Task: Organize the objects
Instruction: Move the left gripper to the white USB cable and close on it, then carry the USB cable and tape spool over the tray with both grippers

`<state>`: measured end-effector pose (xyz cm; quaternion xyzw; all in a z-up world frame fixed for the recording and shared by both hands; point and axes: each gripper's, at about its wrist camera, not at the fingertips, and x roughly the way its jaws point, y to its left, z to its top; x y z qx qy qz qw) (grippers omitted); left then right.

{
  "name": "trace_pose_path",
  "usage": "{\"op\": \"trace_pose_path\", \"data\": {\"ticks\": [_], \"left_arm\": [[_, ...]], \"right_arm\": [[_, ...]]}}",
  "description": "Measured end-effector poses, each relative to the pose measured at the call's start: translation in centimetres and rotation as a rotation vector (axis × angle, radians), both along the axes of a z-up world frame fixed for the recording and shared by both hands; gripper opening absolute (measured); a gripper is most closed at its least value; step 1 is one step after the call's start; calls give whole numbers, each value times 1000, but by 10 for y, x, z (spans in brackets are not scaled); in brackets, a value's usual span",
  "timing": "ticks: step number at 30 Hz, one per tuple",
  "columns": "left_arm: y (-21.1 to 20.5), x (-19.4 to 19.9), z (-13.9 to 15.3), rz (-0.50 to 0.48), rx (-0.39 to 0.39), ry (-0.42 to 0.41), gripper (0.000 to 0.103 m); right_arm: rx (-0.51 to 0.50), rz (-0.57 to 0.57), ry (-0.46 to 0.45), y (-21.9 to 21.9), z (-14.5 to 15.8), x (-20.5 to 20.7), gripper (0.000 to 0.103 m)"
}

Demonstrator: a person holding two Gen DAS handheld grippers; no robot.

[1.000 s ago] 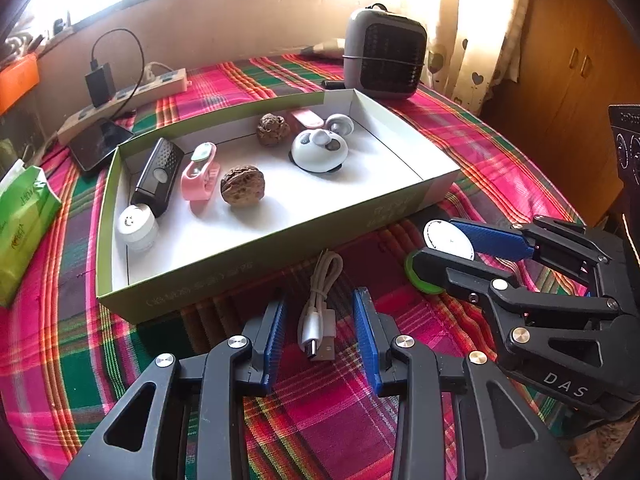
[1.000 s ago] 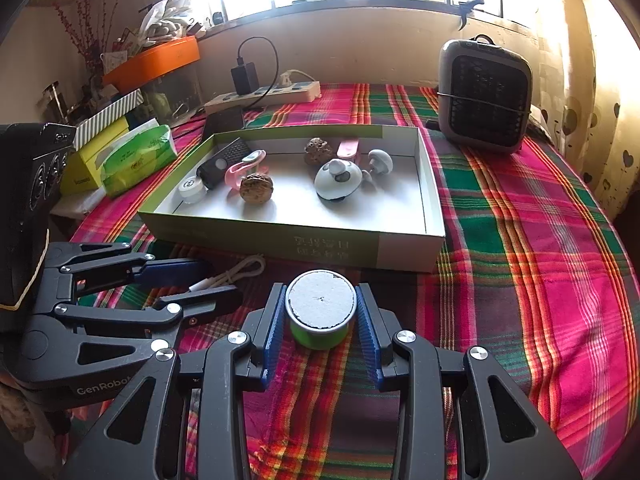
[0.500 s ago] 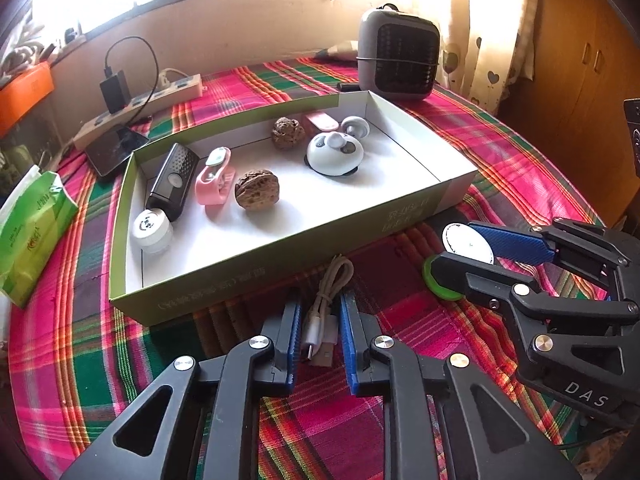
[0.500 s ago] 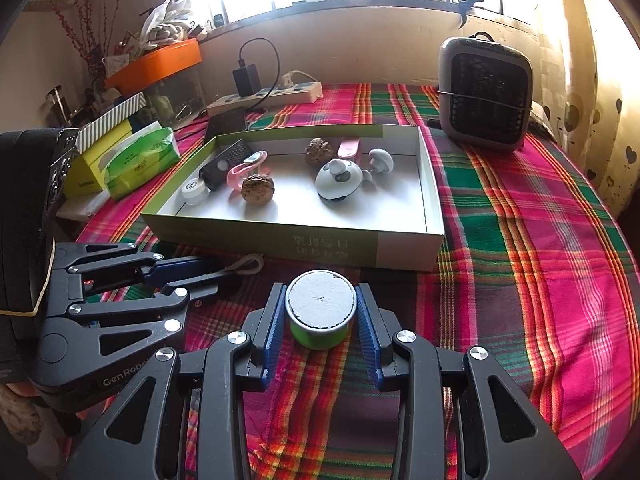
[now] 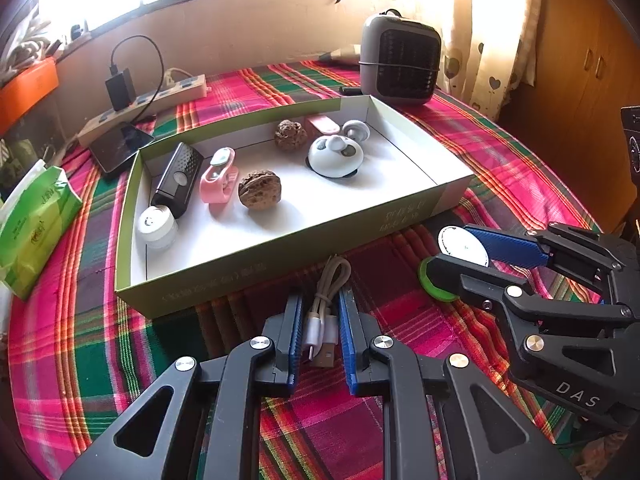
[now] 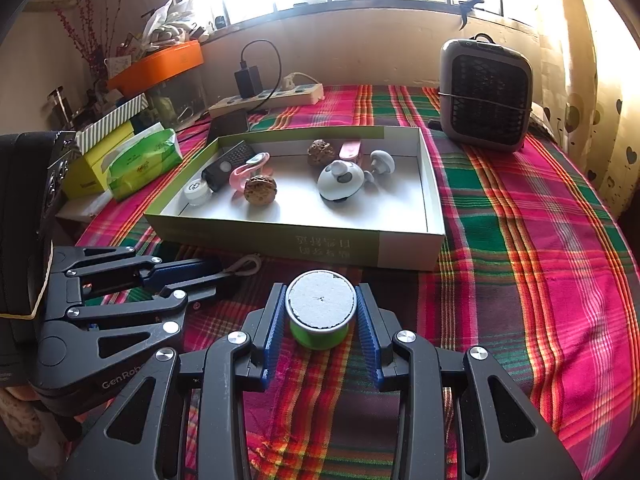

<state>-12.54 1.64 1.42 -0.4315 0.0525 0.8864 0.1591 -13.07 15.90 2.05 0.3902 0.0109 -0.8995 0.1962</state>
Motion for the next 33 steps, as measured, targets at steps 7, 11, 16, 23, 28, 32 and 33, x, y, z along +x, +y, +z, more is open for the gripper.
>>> {"op": "trace_pose_path", "data": {"ticks": [7, 11, 16, 23, 28, 32, 33], "left_arm": [[-2, 2, 6, 10, 13, 13, 16], [-3, 4, 10, 16, 21, 24, 16], [-5, 5, 17, 22, 29, 39, 16], [-8, 3, 29, 33, 44, 60, 15], [-9, -2, 34, 39, 55, 70, 13], [-13, -5, 30, 45, 74, 47, 13], [-14, -6, 30, 49, 74, 43, 13]], "right_arm": [[3, 6, 8, -1, 4, 1, 36], [0, 5, 14, 0, 7, 2, 36], [1, 8, 25, -1, 12, 2, 36], [-7, 12, 45, 0, 22, 0, 36], [-5, 9, 67, 2, 31, -6, 36], [-12, 6, 71, 3, 32, -8, 36], [-10, 7, 70, 4, 32, -8, 36]]}}
